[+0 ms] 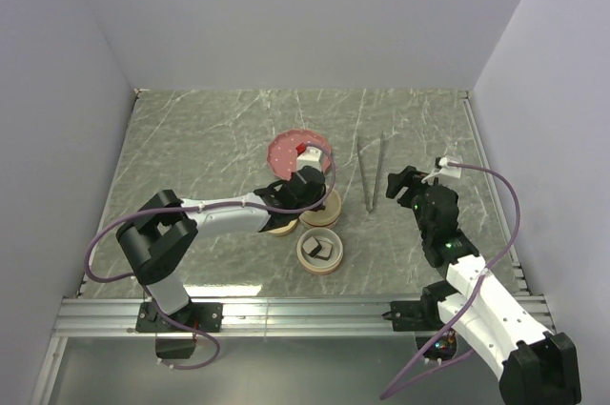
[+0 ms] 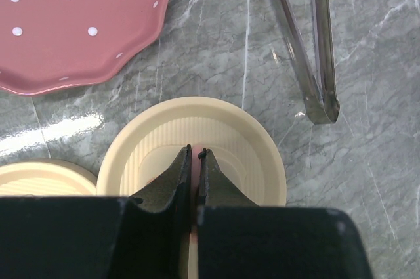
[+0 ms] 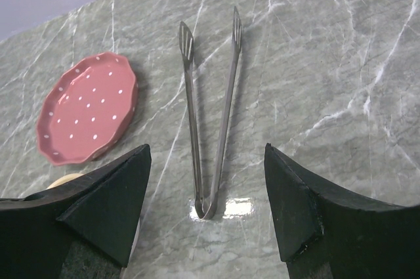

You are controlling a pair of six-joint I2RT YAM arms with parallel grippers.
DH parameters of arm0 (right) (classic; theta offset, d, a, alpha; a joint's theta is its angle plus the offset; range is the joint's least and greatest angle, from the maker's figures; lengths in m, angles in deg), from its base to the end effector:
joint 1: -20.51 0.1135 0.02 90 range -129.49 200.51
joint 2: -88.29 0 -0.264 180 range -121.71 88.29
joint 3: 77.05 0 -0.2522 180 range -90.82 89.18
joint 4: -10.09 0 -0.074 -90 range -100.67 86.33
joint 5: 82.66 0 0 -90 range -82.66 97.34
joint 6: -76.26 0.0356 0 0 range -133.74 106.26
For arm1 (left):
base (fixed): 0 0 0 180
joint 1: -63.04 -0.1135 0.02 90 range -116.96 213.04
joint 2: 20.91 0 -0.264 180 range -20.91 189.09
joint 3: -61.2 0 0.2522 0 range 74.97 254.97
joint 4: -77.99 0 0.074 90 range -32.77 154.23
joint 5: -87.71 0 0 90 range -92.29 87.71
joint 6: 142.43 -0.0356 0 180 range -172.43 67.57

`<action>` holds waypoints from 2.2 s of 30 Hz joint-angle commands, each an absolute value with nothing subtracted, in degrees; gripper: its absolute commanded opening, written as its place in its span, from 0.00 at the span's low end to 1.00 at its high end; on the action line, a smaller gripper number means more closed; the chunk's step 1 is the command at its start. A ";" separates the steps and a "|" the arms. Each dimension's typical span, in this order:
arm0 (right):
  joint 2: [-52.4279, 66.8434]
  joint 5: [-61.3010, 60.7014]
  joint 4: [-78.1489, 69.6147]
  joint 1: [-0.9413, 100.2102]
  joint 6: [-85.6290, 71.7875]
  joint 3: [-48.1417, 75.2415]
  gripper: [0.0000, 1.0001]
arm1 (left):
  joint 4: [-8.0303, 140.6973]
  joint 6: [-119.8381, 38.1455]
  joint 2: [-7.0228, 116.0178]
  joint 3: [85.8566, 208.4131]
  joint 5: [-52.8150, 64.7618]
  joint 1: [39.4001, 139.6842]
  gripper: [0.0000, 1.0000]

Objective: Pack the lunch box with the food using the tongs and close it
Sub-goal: Put the lid back on the lunch box

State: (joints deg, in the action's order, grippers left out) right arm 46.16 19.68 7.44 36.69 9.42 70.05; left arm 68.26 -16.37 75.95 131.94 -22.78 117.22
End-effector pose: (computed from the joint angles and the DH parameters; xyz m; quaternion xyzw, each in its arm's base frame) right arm 0.1746 0.0427 0.2277 0.1146 0.7664 0.1323 0.6180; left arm 0.2237 -0.2887 0.2017 0.0580 0.8780 -0.2056 0.4283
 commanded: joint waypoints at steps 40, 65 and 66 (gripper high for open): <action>46.19 19.65 9.78 36.33 9.73 69.67 0.77 | 81.10 -21.84 90.27 134.82 -27.43 116.13 0.00; 45.14 20.08 9.78 36.42 9.73 69.50 0.77 | 81.80 -25.62 88.78 137.19 -29.27 114.99 0.66; 45.22 19.91 9.78 36.42 9.73 69.50 0.77 | 82.33 -25.62 88.52 136.93 -29.10 114.90 0.66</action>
